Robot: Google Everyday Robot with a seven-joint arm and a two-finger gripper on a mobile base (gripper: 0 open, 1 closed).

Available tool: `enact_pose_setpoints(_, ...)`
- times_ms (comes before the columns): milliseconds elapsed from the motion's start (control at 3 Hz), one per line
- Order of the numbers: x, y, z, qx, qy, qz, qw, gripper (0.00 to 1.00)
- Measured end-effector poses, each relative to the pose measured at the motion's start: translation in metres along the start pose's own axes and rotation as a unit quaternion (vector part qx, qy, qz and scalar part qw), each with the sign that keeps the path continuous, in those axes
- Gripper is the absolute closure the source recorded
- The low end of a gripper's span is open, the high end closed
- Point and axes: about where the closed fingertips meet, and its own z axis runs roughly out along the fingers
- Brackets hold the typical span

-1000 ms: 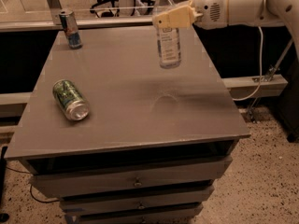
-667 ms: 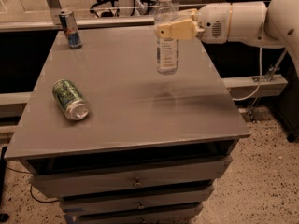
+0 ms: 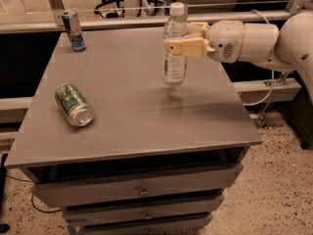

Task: Place blue plastic bottle upright

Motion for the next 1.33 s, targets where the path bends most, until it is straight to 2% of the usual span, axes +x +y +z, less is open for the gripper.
enact_pose_setpoints(1000, -0.029, -0.011, -0.006, 0.002, 0.015, 0.017, 0.9997, 1.0)
enact_pose_setpoints(1333, -0.035, -0.012, -0.006, 0.005, 0.01, 0.024, 0.9996, 0.81)
